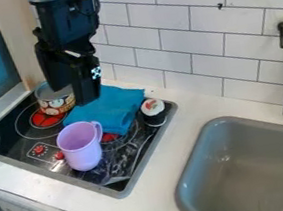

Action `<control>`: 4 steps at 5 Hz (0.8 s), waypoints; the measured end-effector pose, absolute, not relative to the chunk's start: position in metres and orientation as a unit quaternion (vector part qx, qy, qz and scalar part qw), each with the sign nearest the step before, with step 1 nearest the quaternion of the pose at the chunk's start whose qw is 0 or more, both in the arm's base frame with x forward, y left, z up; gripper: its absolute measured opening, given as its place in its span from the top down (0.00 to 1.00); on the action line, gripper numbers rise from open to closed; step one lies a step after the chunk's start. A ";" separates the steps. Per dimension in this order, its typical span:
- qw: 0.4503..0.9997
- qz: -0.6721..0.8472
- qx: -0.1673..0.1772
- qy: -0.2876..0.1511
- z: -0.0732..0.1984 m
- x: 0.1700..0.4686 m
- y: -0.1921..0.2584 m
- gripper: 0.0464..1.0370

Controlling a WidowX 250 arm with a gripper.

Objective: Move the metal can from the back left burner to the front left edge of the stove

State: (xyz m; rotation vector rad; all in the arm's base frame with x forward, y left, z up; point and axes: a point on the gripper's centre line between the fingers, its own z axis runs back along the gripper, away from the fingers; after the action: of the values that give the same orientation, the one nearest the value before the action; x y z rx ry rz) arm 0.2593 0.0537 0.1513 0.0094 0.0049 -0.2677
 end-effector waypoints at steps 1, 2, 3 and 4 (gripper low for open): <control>0.991 -0.132 0.003 0.010 0.145 0.260 0.054 0.03; 0.993 -0.116 0.013 -0.022 0.134 0.284 0.059 0.03; 0.995 -0.094 0.015 -0.036 0.126 0.317 0.077 0.03; 0.997 -0.067 0.004 -0.049 0.123 0.348 0.098 0.03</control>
State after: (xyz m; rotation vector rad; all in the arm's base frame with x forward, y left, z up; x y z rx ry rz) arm 0.3475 0.0982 0.1230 0.0086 -0.0984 -0.1344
